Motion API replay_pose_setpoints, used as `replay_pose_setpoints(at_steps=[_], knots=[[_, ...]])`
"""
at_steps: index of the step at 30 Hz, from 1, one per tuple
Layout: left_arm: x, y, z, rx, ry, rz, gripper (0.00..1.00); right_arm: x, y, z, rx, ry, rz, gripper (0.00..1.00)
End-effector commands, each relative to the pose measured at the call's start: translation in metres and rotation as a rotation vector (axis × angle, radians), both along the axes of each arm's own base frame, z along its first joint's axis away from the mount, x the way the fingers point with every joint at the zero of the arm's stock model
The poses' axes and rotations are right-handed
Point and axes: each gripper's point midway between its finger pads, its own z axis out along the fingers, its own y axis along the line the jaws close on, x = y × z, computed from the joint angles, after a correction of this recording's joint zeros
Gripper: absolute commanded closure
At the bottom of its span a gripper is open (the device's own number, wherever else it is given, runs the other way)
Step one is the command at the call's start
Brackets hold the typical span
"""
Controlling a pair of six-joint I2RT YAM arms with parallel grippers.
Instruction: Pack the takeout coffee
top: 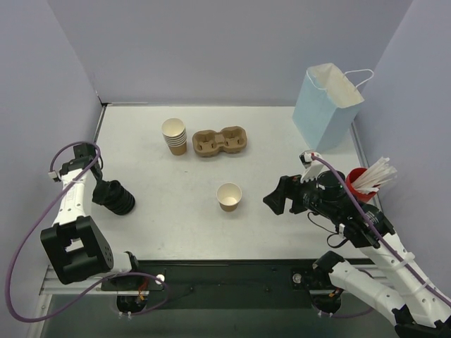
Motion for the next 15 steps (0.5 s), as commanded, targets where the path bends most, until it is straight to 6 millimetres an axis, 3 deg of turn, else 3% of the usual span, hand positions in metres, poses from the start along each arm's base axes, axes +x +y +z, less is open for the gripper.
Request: replay_pose_setpoints(at_steps=[1, 9, 15], knots=[[0.008, 0.001, 0.014, 0.018, -0.076, -0.018, 0.78, 0.001, -0.002, 0.016, 0.018, -0.04, -0.007, 0.19], [0.006, 0.0, 0.034, 0.037, -0.114, -0.047, 0.82, 0.002, -0.001, 0.018, 0.017, -0.041, -0.012, 0.19], [0.029, -0.017, 0.066, 0.021, -0.256, -0.181, 0.88, 0.01, 0.014, 0.027, 0.083, -0.029, -0.001, 0.19]])
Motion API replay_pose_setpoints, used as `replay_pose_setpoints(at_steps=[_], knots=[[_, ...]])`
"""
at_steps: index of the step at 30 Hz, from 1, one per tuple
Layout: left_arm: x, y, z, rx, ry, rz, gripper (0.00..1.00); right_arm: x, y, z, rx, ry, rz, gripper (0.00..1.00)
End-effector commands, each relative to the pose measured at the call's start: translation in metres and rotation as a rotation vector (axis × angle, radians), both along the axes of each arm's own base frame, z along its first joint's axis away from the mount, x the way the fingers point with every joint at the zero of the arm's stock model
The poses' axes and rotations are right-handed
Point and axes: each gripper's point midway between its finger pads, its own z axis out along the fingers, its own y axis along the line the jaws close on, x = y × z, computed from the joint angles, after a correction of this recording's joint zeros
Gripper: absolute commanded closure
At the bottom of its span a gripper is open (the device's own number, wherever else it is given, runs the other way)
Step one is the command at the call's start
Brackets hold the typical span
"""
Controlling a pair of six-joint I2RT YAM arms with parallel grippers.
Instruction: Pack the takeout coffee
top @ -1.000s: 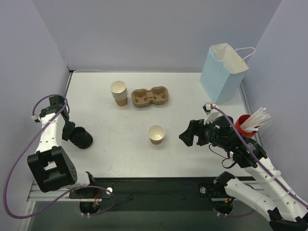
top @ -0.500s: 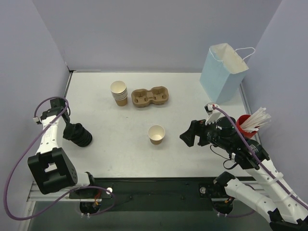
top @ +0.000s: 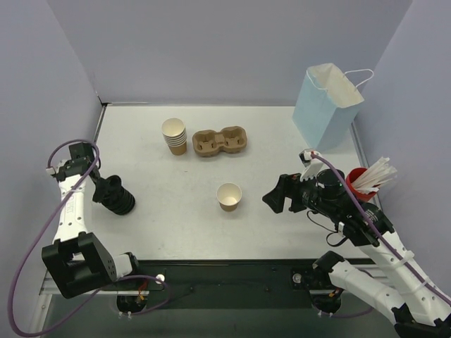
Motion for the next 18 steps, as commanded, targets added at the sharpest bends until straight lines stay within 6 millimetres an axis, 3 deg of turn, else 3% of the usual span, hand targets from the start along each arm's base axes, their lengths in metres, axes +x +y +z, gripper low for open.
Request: replay_pose_setpoints(at_steps=[1, 4, 5, 6, 8, 9, 11, 12, 13, 16, 18], knots=[[0.032, -0.019, 0.046, -0.007, -0.194, -0.165, 0.89, 0.01, 0.017, 0.027, 0.1, -0.032, 0.008, 0.2], [0.054, -0.053, 0.066, -0.061, -0.308, -0.334, 0.88, 0.019, 0.036, 0.038, 0.191, -0.067, 0.044, 0.2], [0.06, -0.065, 0.071, -0.079, -0.337, -0.393, 0.88, 0.024, 0.045, 0.052, 0.241, -0.114, 0.062, 0.2], [0.071, -0.092, 0.083, -0.132, -0.406, -0.506, 0.88, 0.028, 0.049, 0.057, 0.272, -0.131, 0.063, 0.2], [0.08, -0.125, 0.095, -0.174, -0.473, -0.67, 0.88, 0.034, 0.058, 0.056, 0.307, -0.161, 0.076, 0.21], [0.083, -0.157, 0.105, -0.235, -0.529, -0.785, 0.88, 0.041, 0.065, 0.076, 0.365, -0.245, 0.089, 0.22], [0.083, -0.191, 0.115, -0.315, -0.596, -0.927, 0.88, 0.048, 0.073, 0.074, 0.376, -0.292, 0.105, 0.22], [0.081, -0.22, 0.128, -0.379, -0.659, -1.038, 0.88, 0.053, 0.077, 0.085, 0.401, -0.352, 0.111, 0.23], [0.074, -0.244, 0.131, -0.43, -0.673, -1.112, 0.88, 0.058, 0.081, 0.082, 0.378, -0.392, 0.127, 0.24], [0.059, -0.293, 0.143, -0.524, -0.72, -1.283, 0.88, 0.069, 0.089, 0.085, 0.34, -0.517, 0.155, 0.25], [0.05, -0.316, 0.151, -0.582, -0.763, -1.377, 0.88, 0.073, 0.094, 0.086, 0.327, -0.588, 0.163, 0.26]])
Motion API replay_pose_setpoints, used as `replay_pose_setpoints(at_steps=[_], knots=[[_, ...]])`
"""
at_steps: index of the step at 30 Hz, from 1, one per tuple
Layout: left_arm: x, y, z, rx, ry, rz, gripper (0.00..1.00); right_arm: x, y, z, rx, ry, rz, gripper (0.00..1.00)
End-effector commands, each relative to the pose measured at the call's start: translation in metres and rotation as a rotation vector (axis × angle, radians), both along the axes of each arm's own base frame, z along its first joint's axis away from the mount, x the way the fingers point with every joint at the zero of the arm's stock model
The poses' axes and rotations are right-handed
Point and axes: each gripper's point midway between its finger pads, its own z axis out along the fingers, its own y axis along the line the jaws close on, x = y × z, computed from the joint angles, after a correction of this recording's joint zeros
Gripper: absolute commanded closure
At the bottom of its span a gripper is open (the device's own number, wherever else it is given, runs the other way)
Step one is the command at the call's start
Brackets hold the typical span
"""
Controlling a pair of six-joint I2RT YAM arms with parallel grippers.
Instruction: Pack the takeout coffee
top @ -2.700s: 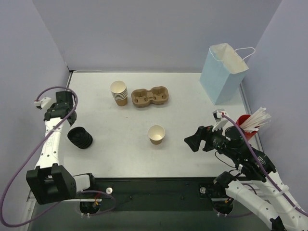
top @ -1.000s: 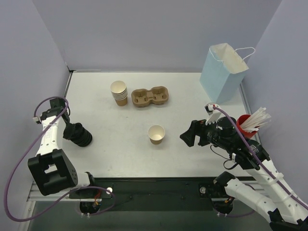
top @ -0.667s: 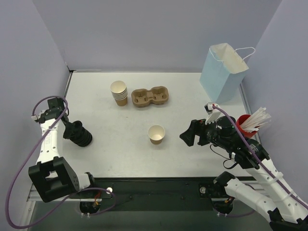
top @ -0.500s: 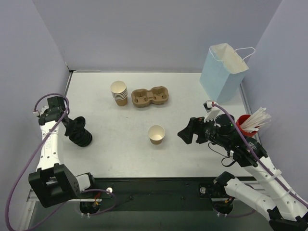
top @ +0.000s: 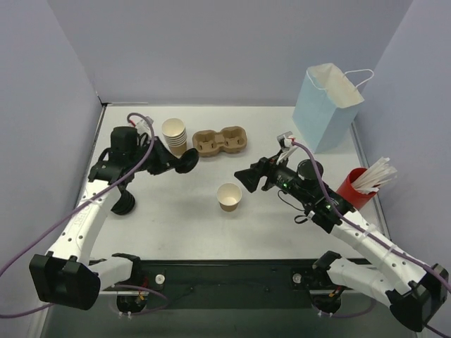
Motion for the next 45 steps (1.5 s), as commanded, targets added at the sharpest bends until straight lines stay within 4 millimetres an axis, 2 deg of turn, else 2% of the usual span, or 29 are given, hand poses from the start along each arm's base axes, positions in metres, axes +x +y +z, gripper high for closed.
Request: replay_pose_setpoints(at_steps=[1, 2, 3, 5, 7, 8, 10, 11, 14, 22, 28, 34, 45], knots=[[-0.022, -0.072, 0.046, -0.193, -0.165, -0.332, 0.88, 0.018, 0.014, 0.051, 0.072, -0.321, -0.005, 0.26], [-0.023, -0.079, 0.048, -0.227, -0.187, -0.359, 0.88, 0.02, 0.015, 0.057, 0.101, -0.336, -0.018, 0.26], [-0.032, -0.087, 0.053, -0.268, -0.185, -0.402, 0.88, 0.023, 0.015, 0.049, 0.111, -0.316, -0.031, 0.27], [-0.038, -0.098, 0.059, -0.333, -0.198, -0.432, 0.88, 0.026, 0.013, 0.054, 0.206, -0.268, -0.074, 0.29], [-0.047, -0.104, 0.068, -0.397, -0.201, -0.441, 0.88, 0.025, 0.014, 0.044, 0.272, -0.212, -0.08, 0.31], [-0.048, -0.109, 0.083, -0.43, -0.269, -0.464, 0.88, 0.018, 0.016, 0.064, 0.38, -0.249, -0.061, 0.33], [-0.053, -0.111, 0.089, -0.486, -0.244, -0.452, 0.88, 0.012, 0.02, 0.055, 0.418, -0.279, -0.03, 0.35], [-0.053, -0.113, 0.093, -0.501, -0.25, -0.452, 0.88, 0.006, 0.021, 0.067, 0.457, -0.328, -0.007, 0.37], [-0.058, -0.119, 0.095, -0.523, -0.217, -0.463, 0.88, 0.006, 0.026, 0.063, 0.417, -0.36, 0.013, 0.38], [-0.067, -0.123, 0.09, -0.54, -0.156, -0.445, 0.88, -0.009, 0.027, 0.076, 0.259, -0.543, 0.003, 0.39], [-0.074, -0.125, 0.091, -0.577, -0.155, -0.446, 0.88, -0.015, 0.033, 0.078, 0.209, -0.577, 0.029, 0.41], [-0.079, -0.128, 0.086, -0.583, -0.13, -0.452, 0.88, -0.018, 0.036, 0.085, 0.195, -0.617, 0.023, 0.46], [-0.091, -0.134, 0.083, -0.61, -0.098, -0.475, 0.88, -0.022, 0.037, 0.086, 0.168, -0.657, 0.032, 0.61]])
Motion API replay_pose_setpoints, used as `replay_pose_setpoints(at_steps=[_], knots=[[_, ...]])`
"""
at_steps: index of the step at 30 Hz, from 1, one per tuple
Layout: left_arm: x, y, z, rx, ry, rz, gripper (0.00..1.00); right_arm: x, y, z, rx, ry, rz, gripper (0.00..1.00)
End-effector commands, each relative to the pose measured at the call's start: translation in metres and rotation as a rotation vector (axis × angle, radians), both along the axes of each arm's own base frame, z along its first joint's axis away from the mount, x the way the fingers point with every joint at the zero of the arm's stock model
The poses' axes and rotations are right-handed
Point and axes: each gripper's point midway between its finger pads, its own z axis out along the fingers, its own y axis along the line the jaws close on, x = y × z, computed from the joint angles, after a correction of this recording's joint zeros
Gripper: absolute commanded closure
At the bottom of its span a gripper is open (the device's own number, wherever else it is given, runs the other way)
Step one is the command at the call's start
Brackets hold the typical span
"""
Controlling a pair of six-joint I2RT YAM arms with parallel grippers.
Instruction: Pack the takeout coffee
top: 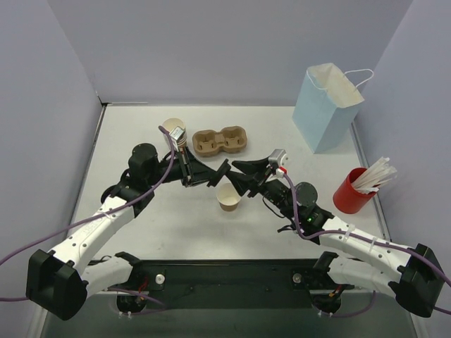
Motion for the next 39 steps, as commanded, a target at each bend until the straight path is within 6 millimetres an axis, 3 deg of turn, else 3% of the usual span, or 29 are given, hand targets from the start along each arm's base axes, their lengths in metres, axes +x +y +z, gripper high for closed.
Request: replay_pose_setpoints(at_steps=[1, 3, 6, 7, 10, 12, 14, 15, 16, 17, 18, 19, 20, 21, 22, 23, 24, 25, 26, 29, 31, 33, 35, 36, 37, 39], knots=[[-0.009, -0.004, 0.019, -0.053, -0.062, -0.027, 0.88, -0.008, -0.005, 0.047, 0.08, -0.13, -0.003, 0.64], [-0.011, -0.006, 0.02, -0.054, -0.066, -0.033, 0.89, -0.008, -0.005, 0.048, 0.085, -0.133, -0.001, 0.69], [-0.012, -0.007, 0.017, -0.05, -0.059, -0.039, 0.88, -0.012, -0.004, 0.05, 0.088, -0.147, 0.015, 0.87], [-0.012, -0.007, 0.018, -0.051, -0.061, -0.04, 0.88, -0.013, -0.004, 0.051, 0.093, -0.155, 0.018, 0.99], [-0.012, -0.007, 0.016, -0.04, -0.069, -0.044, 0.81, -0.017, -0.006, 0.052, 0.099, -0.159, 0.03, 1.0], [-0.011, -0.006, 0.013, -0.01, -0.073, -0.039, 0.63, -0.019, -0.009, 0.055, 0.113, -0.152, 0.027, 1.0], [-0.006, -0.003, 0.004, 0.045, -0.059, -0.002, 0.39, -0.011, -0.016, 0.048, 0.105, -0.095, -0.025, 1.0], [-0.003, -0.001, 0.008, 0.068, -0.108, 0.01, 0.17, -0.011, -0.023, 0.051, 0.121, -0.068, -0.042, 1.0], [-0.003, 0.002, 0.001, 0.112, -0.089, 0.021, 0.07, -0.007, -0.025, 0.039, 0.08, -0.008, -0.068, 1.0], [0.003, 0.006, 0.002, 0.141, -0.115, 0.054, 0.04, -0.006, -0.029, 0.036, 0.072, 0.039, -0.083, 1.0], [0.01, 0.012, 0.001, 0.194, -0.17, 0.076, 0.03, -0.005, -0.038, 0.038, 0.066, 0.077, -0.117, 1.0], [0.012, 0.019, 0.004, 0.252, -0.162, 0.104, 0.03, -0.002, -0.043, 0.01, -0.028, 0.181, -0.154, 1.0], [0.025, 0.028, 0.0, 0.318, -0.177, 0.177, 0.03, -0.002, -0.049, 0.022, -0.032, 0.195, -0.173, 1.0], [0.034, 0.039, -0.001, 0.385, -0.231, 0.213, 0.03, 0.0, -0.053, 0.015, -0.066, 0.229, -0.2, 1.0], [0.046, 0.054, 0.002, 0.457, -0.243, 0.293, 0.03, -0.002, -0.057, -0.005, -0.146, 0.292, -0.211, 1.0], [0.053, 0.065, 0.002, 0.504, -0.258, 0.336, 0.03, -0.002, -0.06, 0.002, -0.156, 0.301, -0.216, 1.0], [0.059, 0.077, 0.003, 0.552, -0.292, 0.372, 0.03, -0.001, -0.062, -0.004, -0.188, 0.33, -0.229, 1.0], [0.071, 0.099, 0.0, 0.611, -0.28, 0.457, 0.03, -0.002, -0.068, -0.02, -0.248, 0.391, -0.253, 1.0], [0.074, 0.111, 0.002, 0.635, -0.288, 0.493, 0.03, 0.0, -0.067, -0.018, -0.276, 0.419, -0.259, 1.0], [0.09, 0.163, -0.007, 0.75, -0.294, 0.605, 0.03, -0.001, -0.07, -0.046, -0.411, 0.542, -0.271, 1.0], [0.096, 0.195, -0.023, 0.869, -0.237, 0.664, 0.03, -0.003, -0.075, -0.049, -0.472, 0.625, -0.277, 1.0], [0.095, 0.204, -0.029, 0.965, -0.234, 0.677, 0.03, 0.001, -0.072, -0.062, -0.549, 0.716, -0.27, 1.0], [0.093, 0.196, -0.03, 0.939, -0.264, 0.65, 0.04, 0.004, -0.063, -0.081, -0.607, 0.809, -0.222, 1.0], [0.09, 0.196, -0.046, 0.944, -0.249, 0.64, 0.04, 0.005, -0.062, -0.081, -0.624, 0.838, -0.216, 1.0], [0.09, 0.196, -0.039, 0.916, -0.288, 0.666, 0.05, 0.005, -0.061, -0.086, -0.646, 0.867, -0.213, 1.0], [0.083, 0.2, -0.059, 0.931, -0.274, 0.666, 0.05, 0.007, -0.059, -0.108, -0.733, 0.958, -0.217, 1.0]])
